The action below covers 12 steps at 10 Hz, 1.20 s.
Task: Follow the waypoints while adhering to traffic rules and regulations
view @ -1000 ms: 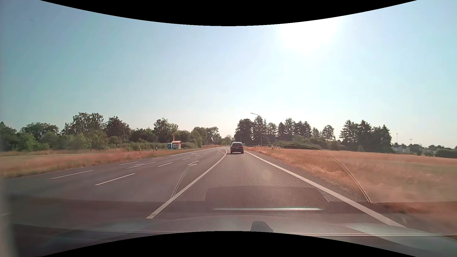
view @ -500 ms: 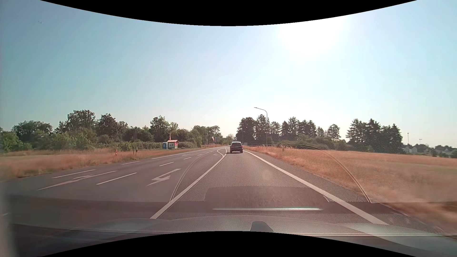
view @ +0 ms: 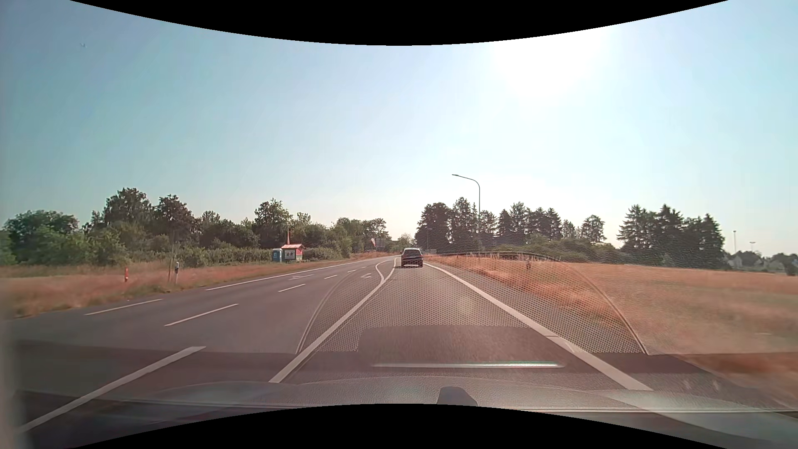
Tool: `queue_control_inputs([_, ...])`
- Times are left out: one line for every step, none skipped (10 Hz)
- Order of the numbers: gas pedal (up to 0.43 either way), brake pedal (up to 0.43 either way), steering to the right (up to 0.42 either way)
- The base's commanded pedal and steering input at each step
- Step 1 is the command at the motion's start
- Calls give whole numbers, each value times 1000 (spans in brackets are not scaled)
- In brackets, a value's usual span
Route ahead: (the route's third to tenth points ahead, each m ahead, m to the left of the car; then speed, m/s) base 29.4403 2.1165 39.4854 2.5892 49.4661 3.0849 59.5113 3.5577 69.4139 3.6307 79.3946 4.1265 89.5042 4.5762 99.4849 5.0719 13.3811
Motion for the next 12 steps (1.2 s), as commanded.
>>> queue_control_inputs([248,0,-12])
queue_control_inputs([228,0,-11])
queue_control_inputs([197,0,-12])
queue_control_inputs([169,0,-11])
queue_control_inputs([157,0,-12])
queue_control_inputs([138,0,-11])
queue_control_inputs([130,0,-12])
queue_control_inputs([98,0,-11])
queue_control_inputs([98,0,-12])
queue_control_inputs([47,0,-12])
queue_control_inputs([28,0,-11])
queue_control_inputs([20,0,-12])
